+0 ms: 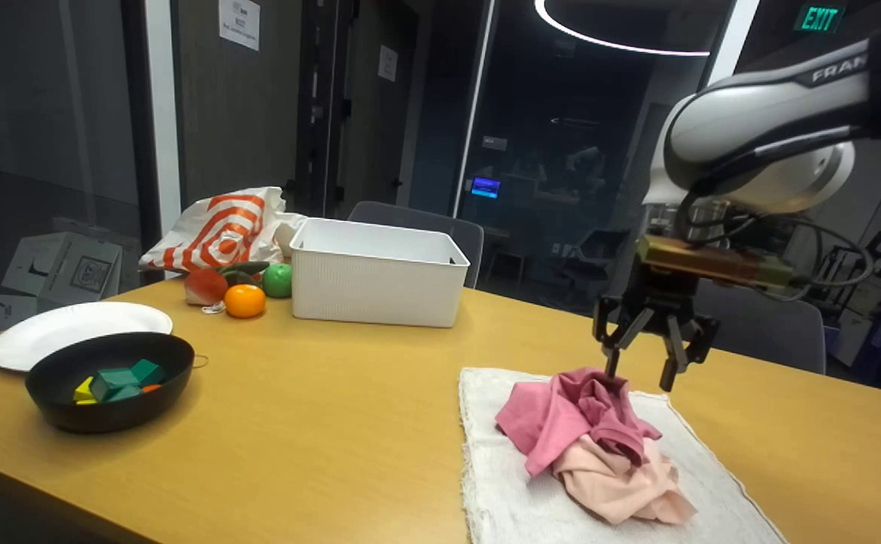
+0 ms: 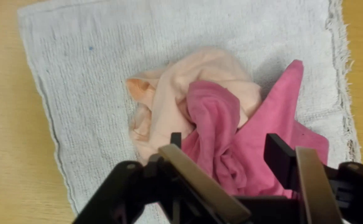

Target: Put the colored cloths on the white cloth then fold it

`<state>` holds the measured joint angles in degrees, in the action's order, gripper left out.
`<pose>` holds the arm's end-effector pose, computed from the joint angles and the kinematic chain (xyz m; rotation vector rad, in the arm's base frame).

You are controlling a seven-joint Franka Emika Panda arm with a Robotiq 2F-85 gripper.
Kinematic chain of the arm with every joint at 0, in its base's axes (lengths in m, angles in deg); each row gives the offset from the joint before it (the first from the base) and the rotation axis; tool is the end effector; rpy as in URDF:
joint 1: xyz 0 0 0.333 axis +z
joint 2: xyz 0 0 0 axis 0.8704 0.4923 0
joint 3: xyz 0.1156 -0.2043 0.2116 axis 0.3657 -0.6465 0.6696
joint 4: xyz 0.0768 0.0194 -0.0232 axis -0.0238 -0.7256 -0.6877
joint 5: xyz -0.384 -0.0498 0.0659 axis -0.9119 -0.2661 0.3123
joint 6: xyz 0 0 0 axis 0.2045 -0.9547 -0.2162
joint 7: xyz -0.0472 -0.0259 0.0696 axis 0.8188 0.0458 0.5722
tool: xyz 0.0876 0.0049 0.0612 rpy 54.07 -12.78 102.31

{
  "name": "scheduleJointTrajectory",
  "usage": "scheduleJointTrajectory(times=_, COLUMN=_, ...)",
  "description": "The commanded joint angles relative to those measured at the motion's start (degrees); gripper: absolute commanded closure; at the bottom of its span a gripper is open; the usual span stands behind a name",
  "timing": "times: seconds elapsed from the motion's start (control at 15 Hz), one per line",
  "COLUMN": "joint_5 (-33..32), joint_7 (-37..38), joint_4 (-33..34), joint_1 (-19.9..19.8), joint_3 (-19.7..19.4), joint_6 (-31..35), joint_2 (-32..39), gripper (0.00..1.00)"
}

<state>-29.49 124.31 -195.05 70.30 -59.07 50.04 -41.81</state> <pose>0.5393 0.1839 0.4390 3.0901 -0.4718 -0.2820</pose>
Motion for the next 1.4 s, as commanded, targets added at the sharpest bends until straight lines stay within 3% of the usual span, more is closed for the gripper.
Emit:
scheduleJointTrajectory(times=0.0, joint_5=2.9, joint_7=-1.2, joint_4=1.1, joint_1=-1.3, joint_3=-1.3, joint_6=-6.2, joint_2=-4.3, gripper=0.01)
scheduleJointTrajectory(times=0.4, joint_5=-0.1, joint_7=0.8, joint_4=-10.2, joint_1=-4.1, joint_3=-3.4, joint_6=-7.1, joint_2=-14.6, gripper=0.00)
scheduleJointTrajectory(times=0.47, joint_5=-0.4, joint_7=0.3, joint_4=-10.4, joint_1=-4.4, joint_3=-3.3, joint_6=-8.5, joint_2=-15.9, gripper=0.00)
scheduleJointTrajectory(times=0.53, joint_5=0.6, joint_7=0.0, joint_4=-6.7, joint_1=-4.6, joint_3=-3.1, joint_6=-7.8, joint_2=-10.5, gripper=0.00)
scheduleJointTrajectory(times=1.0, joint_5=-0.1, joint_7=0.7, joint_4=-11.1, joint_1=-5.3, joint_3=-2.9, joint_6=-6.1, joint_2=-14.4, gripper=0.00)
scheduleJointTrajectory(times=1.13, joint_5=-0.3, joint_7=-1.4, joint_4=-13.4, joint_1=-5.4, joint_3=-3.1, joint_6=-4.9, joint_2=-14.4, gripper=0.00)
scheduleJointTrajectory(times=1.33, joint_5=-0.7, joint_7=-10.5, joint_4=-20.5, joint_1=-5.7, joint_3=-3.9, joint_6=1.3, joint_2=-17.3, gripper=0.00)
